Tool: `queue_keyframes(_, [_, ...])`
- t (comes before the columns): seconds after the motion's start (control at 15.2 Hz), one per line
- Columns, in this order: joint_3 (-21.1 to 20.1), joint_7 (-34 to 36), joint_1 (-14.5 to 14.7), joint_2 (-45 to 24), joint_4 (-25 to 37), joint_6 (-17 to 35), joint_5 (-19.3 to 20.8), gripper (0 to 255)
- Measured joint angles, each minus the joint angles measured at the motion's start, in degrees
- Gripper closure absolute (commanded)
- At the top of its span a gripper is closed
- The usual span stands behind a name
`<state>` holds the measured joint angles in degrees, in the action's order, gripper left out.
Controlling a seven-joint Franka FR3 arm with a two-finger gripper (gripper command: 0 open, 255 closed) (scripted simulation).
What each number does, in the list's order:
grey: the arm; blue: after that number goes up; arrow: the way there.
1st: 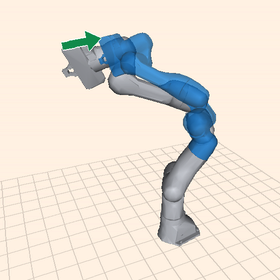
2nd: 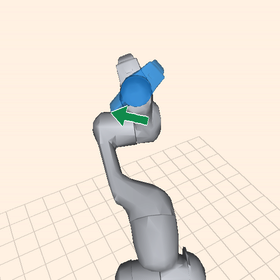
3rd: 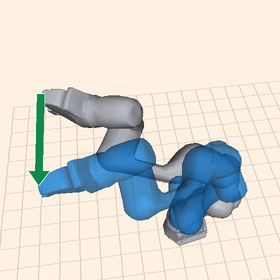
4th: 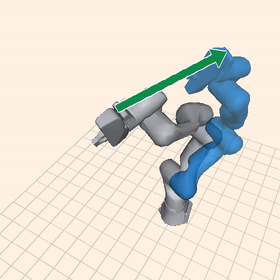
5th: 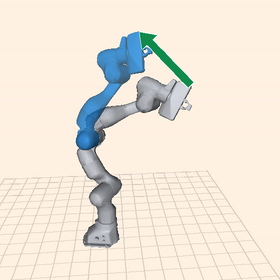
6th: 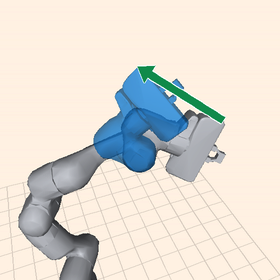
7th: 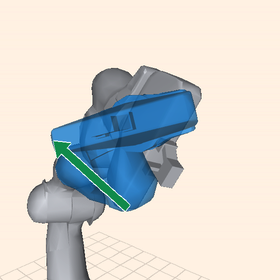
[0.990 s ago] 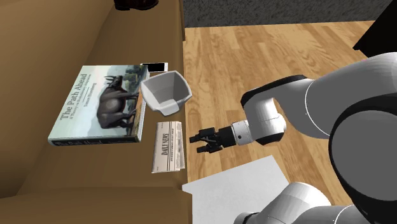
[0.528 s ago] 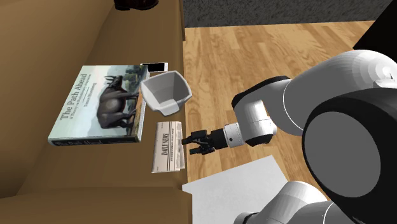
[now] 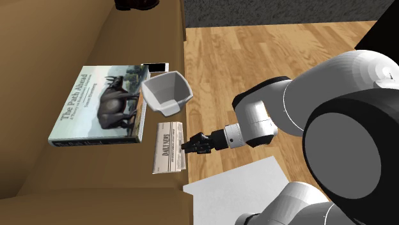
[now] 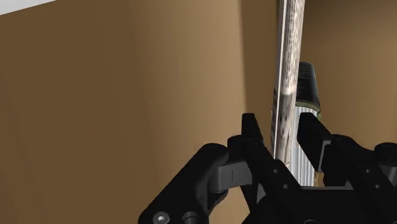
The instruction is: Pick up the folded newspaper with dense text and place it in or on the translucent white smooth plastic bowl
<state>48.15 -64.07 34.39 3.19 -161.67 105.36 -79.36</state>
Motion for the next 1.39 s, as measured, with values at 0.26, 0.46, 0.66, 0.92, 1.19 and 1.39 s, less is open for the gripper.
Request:
queue_keyframes(0.26, [0.0,0.0,0.0,0.0,0.0,0.0,0.0,255])
queue_keyframes(0.46, [0.0,0.0,0.0,0.0,0.0,0.0,0.0,255])
queue_keyframes(0.66, [-0.1,1.6,-0.3,2.3,-0.3,1.3,1.1,255])
queue_keyframes(0.92, [-0.9,6.0,-1.4,8.6,-1.3,4.6,4.2,255])
queue_keyframes(1.19, [-2.6,10.6,-3.1,14.6,-2.4,7.4,7.0,255])
queue_keyframes(1.39, [-4.2,14.4,-4.6,18.7,-2.9,8.9,8.9,255])
